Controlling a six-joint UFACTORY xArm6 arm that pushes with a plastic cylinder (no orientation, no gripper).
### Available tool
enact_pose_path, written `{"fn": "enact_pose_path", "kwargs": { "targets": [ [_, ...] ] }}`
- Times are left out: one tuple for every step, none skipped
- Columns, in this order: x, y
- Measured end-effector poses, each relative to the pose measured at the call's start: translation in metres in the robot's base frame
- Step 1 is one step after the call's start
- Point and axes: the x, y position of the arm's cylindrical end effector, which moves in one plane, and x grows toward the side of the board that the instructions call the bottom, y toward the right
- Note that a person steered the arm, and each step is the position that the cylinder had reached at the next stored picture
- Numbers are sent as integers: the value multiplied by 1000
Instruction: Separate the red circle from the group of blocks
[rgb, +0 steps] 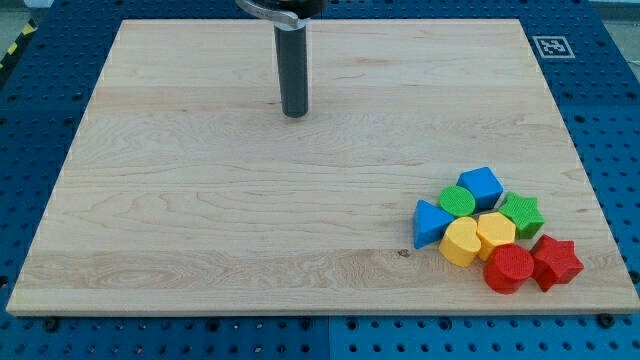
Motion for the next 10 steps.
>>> {"fn": "enact_pose_path", "kwargs": {
  "targets": [
    [0,13],
    [-12,122],
    [-13,245],
    [25,322],
    [92,336],
    [133,336],
    [135,336],
    [171,336],
    [202,336],
    [206,336]
  ]
}}
